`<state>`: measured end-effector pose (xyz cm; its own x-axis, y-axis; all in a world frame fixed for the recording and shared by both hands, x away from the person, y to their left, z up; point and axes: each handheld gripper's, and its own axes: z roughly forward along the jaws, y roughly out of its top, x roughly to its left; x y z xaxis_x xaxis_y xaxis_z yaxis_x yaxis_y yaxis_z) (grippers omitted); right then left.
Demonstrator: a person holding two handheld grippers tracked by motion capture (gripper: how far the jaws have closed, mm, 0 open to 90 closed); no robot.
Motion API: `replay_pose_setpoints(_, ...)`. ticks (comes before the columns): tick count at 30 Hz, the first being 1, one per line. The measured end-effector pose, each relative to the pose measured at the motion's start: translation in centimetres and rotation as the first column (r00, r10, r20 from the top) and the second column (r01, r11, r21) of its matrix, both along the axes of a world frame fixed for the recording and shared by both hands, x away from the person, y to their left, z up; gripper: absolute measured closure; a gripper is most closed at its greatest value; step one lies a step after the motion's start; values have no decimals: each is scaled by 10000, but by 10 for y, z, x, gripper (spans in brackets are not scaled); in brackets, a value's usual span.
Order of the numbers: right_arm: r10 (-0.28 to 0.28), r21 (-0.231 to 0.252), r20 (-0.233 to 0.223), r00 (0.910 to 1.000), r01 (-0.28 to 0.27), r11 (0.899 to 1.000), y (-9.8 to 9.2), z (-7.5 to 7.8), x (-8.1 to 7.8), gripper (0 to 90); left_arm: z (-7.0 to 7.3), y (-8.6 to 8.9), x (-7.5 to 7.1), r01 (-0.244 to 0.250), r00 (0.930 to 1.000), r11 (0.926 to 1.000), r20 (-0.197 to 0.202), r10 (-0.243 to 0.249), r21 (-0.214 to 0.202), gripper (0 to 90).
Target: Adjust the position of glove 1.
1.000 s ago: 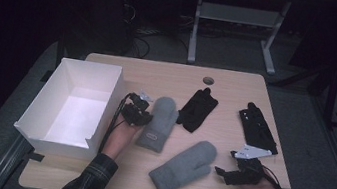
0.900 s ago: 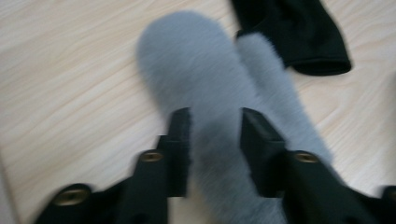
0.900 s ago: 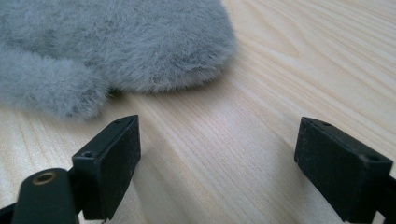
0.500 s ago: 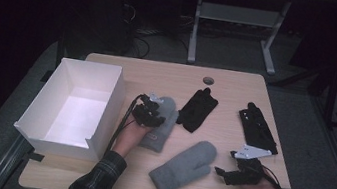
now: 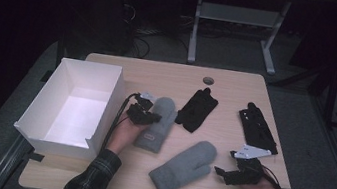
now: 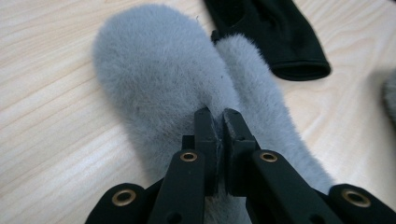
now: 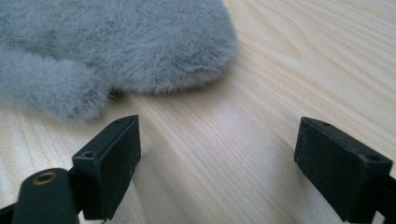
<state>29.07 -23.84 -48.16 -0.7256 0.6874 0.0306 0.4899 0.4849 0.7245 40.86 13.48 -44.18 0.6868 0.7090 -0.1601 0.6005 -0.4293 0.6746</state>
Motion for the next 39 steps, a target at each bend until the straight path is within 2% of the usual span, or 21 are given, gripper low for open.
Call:
replay_pose_setpoints(7,-5,-8,-1,10000,5,10000,0,0,0,144,22,1,-13,584,9981,9979,202,-579,-282,863)
replay_pose_setpoints(11,-16,24,-9,10000,16,10000,1,0,0,144,35,-2,-20,1026,9944,9942,274,-1018,-319,864)
replay_pose_setpoints(15,-10,22,-6,10000,11,10000,1,0,0,143,48,0,-26,1501,9878,9883,449,-1488,-274,864)
replay_pose_setpoints(16,-12,23,-6,10000,12,10000,1,0,0,143,51,0,-28,1523,9877,9874,409,-1506,-425,864)
replay_pose_setpoints(20,6,31,-14,10000,-6,10000,1,0,1,143,61,2,-34,1986,9798,9784,353,-1969,-567,864)
replay_pose_setpoints(25,6,36,-37,10000,-6,10000,1,0,1,143,69,-1,-43,2616,9651,9632,317,-2600,-620,865)
replay_pose_setpoints(26,15,36,-35,10000,-15,10000,1,0,1,143,72,-3,-45,2810,9596,9572,324,-2794,-688,864)
replay_pose_setpoints(30,37,43,-39,10000,-37,10000,1,0,1,143,77,-11,-52,3201,9474,9429,249,-3192,-922,864)
replay_pose_setpoints(33,47,48,-41,10000,-46,10000,1,0,1,143,78,-17,-56,3583,9335,9295,187,-3581,-878,864)
replay_pose_setpoints(39,94,42,-10,10000,-94,9999,1,0,1,143,80,-28,-63,4101,9116,9072,108,-4109,-936,864)
